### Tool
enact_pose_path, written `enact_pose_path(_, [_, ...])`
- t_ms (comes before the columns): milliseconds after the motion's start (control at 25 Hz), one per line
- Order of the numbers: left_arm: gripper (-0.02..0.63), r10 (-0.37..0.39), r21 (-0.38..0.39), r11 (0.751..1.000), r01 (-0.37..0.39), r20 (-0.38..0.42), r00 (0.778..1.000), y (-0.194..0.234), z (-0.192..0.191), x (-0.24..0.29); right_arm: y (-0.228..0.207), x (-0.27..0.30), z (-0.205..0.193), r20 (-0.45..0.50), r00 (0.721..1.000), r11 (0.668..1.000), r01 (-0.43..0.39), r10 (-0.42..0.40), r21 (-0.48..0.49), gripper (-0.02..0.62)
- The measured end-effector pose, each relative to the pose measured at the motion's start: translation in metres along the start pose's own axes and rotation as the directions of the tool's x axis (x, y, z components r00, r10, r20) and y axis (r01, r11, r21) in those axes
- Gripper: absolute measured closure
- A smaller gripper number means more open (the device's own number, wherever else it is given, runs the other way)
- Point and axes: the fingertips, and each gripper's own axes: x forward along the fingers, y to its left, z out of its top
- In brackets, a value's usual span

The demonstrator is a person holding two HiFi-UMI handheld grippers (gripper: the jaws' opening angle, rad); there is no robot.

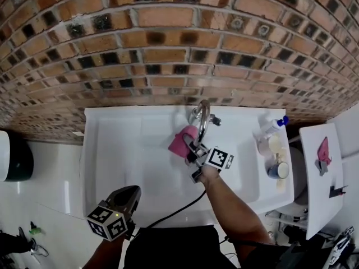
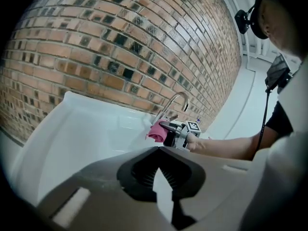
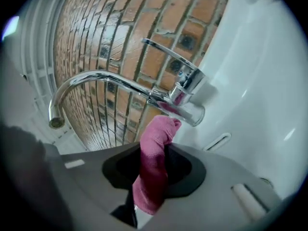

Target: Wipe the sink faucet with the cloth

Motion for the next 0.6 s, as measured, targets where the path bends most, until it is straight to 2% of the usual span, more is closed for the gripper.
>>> enact_pose_path(280, [0.6, 0.015, 0.006, 1.0, -0.015, -0.043, 0.999, -0.001, 0.002, 0.014, -0.018, 0.024, 0.012, 0.062, 0.997, 0.984, -0.045, 0.034, 0.175, 0.482])
enact_pose_path(480, [0.6, 0.019, 0.011, 1.0, -0.018, -0.067, 0.998, 0.001, 0.004, 0.02, -0.019, 0.033, 0.022, 0.079, 0.995, 0.98, -0.073, 0.06, 0.184, 0.482])
enact_pose_path(600, [0.6, 0.016, 0.013, 1.0, -0.015, -0.071, 0.997, 0.0, 0.006, 0.024, -0.008, 0.035, 0.029, 0.088, 0.99, 0.975, -0.123, 0.108, 0.183, 0.482])
